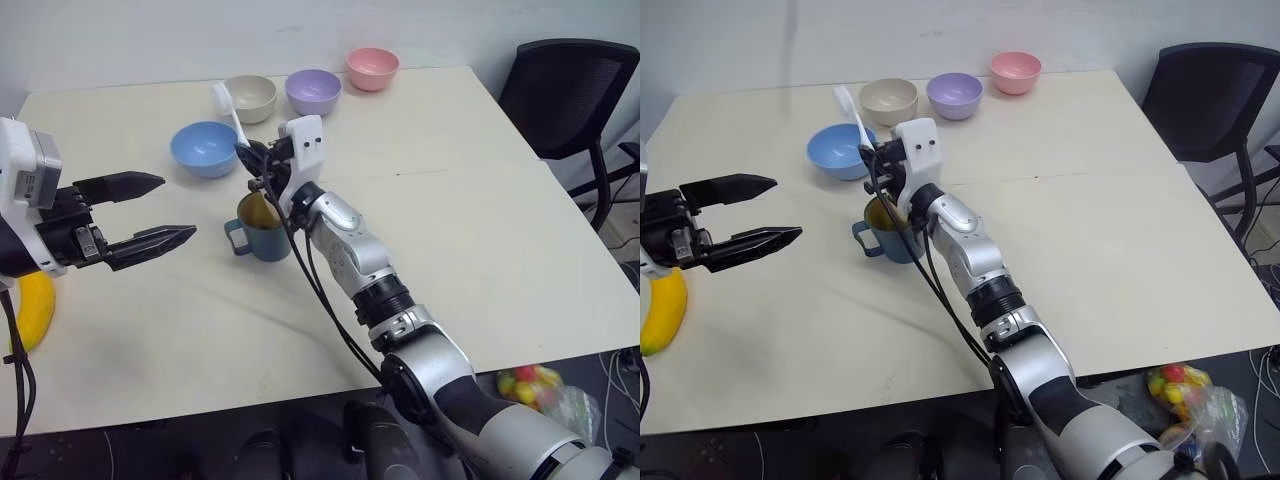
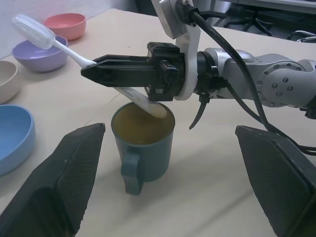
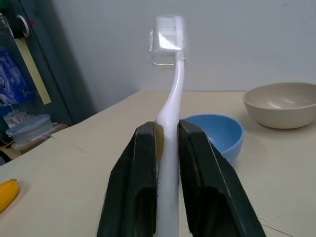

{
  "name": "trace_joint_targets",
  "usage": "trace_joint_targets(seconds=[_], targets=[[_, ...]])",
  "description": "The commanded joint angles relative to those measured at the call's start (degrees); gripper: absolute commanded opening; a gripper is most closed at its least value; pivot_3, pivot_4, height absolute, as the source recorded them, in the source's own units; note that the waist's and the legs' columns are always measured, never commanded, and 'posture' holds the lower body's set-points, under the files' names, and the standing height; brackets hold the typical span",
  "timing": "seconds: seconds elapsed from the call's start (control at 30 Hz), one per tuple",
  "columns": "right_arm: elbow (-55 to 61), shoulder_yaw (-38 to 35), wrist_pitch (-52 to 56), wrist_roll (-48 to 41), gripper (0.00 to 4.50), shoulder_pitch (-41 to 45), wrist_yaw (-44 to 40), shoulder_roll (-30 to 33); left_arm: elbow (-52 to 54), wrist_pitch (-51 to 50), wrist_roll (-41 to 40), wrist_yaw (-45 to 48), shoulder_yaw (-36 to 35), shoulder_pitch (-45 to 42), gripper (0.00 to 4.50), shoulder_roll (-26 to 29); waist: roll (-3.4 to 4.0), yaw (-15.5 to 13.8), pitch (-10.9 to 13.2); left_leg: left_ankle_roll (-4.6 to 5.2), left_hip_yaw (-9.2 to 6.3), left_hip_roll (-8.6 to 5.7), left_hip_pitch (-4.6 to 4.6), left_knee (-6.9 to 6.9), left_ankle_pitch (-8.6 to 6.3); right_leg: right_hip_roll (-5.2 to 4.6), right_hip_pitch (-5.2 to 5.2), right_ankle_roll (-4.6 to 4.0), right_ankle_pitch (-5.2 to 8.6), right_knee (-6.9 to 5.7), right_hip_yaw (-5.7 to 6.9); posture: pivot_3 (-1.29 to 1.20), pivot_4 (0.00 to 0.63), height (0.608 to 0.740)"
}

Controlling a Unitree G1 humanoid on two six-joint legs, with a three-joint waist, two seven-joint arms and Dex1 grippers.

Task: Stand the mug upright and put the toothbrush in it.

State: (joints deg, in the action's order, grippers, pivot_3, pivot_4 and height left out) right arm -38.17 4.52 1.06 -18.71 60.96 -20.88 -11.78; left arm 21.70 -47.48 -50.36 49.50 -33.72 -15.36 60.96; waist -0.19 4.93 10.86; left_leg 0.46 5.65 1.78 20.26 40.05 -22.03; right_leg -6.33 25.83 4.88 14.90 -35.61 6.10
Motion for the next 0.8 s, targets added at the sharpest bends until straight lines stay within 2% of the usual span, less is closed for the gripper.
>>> trace_joint_targets(seconds=[0.03,0.17,0.27,0.37,0.43,0.53,0.6,0.67,0.73,0.8], targets=[[1.34,0.44,-1.58,-1.44,1.99,1.67,-1.29,-8.52,0.41,0.96,0.07,-0.06,-0.83,-1.37,4.50,1.28,0.00,-0.01,0.00,0.00,0.00,0.00,0.00,0.00,0.00,0.00,0.00,0.00,0.00,0.00,0.00,0.00,0.150,0.740],[4.59,1.53,-0.35,-1.61,3.44,-1.04,-1.73,-7.24,0.02,1.20,0.25,0.11,-0.07,-1.90,4.50,1.29,0.00,0.00,0.00,0.00,-0.01,0.00,0.00,0.00,0.00,0.00,0.00,0.00,0.00,0.00,0.00,0.00,0.150,0.740],[11.75,3.24,3.01,-2.15,4.43,-5.20,-2.30,-4.58,-0.52,1.42,0.58,0.32,0.62,-2.36,4.50,1.13,0.00,-0.03,0.00,0.00,-0.01,0.00,0.01,-0.01,0.00,0.01,0.01,0.00,0.00,0.00,0.01,0.00,0.150,0.740],[20.54,5.02,8.36,-2.72,4.48,-9.28,-3.44,-0.89,-0.95,1.41,0.48,0.45,1.35,-2.71,4.50,0.71,-0.02,-0.17,-0.01,-0.01,-0.08,0.00,0.02,-0.01,0.00,0.00,0.00,0.00,0.00,-0.01,0.02,0.00,0.150,0.740],[28.80,4.90,15.54,-5.41,4.48,-11.49,-4.99,3.53,-1.13,1.79,0.72,0.82,2.24,-2.30,4.50,0.21,-0.02,-0.43,-0.01,-0.01,-0.09,-0.04,0.04,0.01,0.00,-0.04,-0.03,0.00,0.00,0.00,0.01,0.00,0.150,0.740],[41.18,3.20,28.13,-11.20,4.48,-13.70,-10.87,14.04,-1.46,3.04,2.03,1.71,2.73,-0.91,4.50,-0.15,0.01,-1.08,0.01,0.02,-0.14,-0.06,0.10,0.09,0.01,-0.07,-0.05,0.00,0.00,0.00,0.05,0.00,0.150,0.740],[47.87,0.95,35.06,-16.11,4.48,-15.80,-16.66,23.29,-1.72,3.08,2.56,2.98,1.57,1.18,4.50,0.34,0.00,-1.84,0.00,0.05,-0.13,-0.10,0.09,0.12,0.01,-0.10,-0.04,0.01,0.00,0.01,0.04,0.00,0.150,0.740],[52.86,-3.40,40.37,-20.21,4.48,-19.51,-24.41,36.46,-1.83,4.17,4.29,4.90,-1.27,4.73,4.50,1.15,-0.01,-2.69,0.00,0.06,-0.20,-0.08,0.10,0.11,0.01,-0.10,-0.06,0.01,0.00,0.07,0.10,0.00,0.150,0.740],[54.20,-8.63,44.09,-22.67,4.48,-23.39,-31.94,49.97,-2.94,4.48,5.80,8.05,-4.95,8.66,4.50,2.57,-0.01,-3.42,0.02,0.09,-0.17,-0.04,0.12,0.04,-0.03,-0.06,-0.07,0.00,0.00,0.20,0.15,0.00,0.150,0.740],[54.49,-11.34,44.98,-24.10,4.48,-26.38,-37.70,58.58,-3.94,4.94,6.71,10.76,-7.20,11.37,4.50,3.63,-0.01,-3.54,0.04,0.14,-0.16,-0.05,0.14,0.00,-0.06,-0.04,-0.07,0.00,0.00,0.30,0.27,0.00,0.150,0.740]])
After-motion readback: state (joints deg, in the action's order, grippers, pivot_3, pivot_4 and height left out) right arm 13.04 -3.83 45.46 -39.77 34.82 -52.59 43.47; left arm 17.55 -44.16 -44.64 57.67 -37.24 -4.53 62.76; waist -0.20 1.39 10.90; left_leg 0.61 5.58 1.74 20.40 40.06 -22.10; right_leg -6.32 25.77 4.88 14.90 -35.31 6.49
